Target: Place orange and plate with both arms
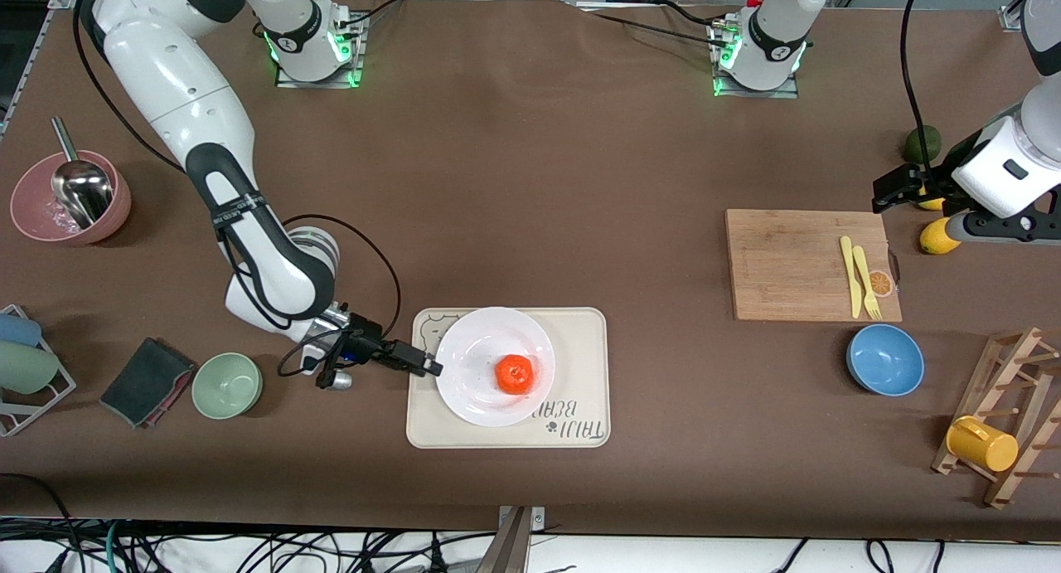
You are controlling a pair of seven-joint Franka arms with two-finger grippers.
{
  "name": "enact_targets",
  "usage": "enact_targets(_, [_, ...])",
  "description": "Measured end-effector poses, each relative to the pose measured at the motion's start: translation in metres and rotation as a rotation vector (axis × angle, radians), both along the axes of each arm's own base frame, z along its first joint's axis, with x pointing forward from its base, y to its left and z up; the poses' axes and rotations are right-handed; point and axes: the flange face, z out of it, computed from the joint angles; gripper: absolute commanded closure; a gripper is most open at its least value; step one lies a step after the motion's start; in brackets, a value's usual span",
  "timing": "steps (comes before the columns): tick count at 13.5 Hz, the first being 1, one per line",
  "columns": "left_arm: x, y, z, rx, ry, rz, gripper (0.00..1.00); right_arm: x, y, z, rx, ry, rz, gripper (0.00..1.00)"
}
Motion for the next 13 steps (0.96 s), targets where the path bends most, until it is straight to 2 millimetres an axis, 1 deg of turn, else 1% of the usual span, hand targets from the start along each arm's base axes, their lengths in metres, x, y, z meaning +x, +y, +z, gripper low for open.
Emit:
enact_targets(1, [0.0,0.0,0.0,0.0,0.0,0.0,0.0,0.003,-0.006,0.015,-0.016,-0.02,0.045,0.0])
enact_targets(3, [0.0,0.0,0.0,0.0,0.001,0.0,0.0,0.002,-0.031,0.041,-0.067,-0.035,0.147,0.0])
enact_targets(6, [0.0,0.0,-0.001,0.0,0.002,0.0,0.0,-0.011,-0.089,0.083,-0.17,-0.006,0.331,0.0])
enact_targets(9, [0.0,0.0,-0.001,0.0,0.002,0.0,0.0,-0.029,-0.155,0.14,-0.277,0.045,0.455,0.0])
enact_targets(10, [0.0,0.0,-0.001,0.0,0.002,0.0,0.0,-0.036,-0.171,0.16,-0.323,0.058,0.483,0.0])
enact_targets(11, [0.0,0.0,-0.001,0.0,0.002,0.0,0.0,-0.044,-0.183,0.179,-0.367,0.075,0.504,0.0])
enact_targets(13, [0.0,0.0,-0.001,0.0,0.002,0.0,0.0,-0.058,-0.2,0.216,-0.468,0.125,0.525,0.0])
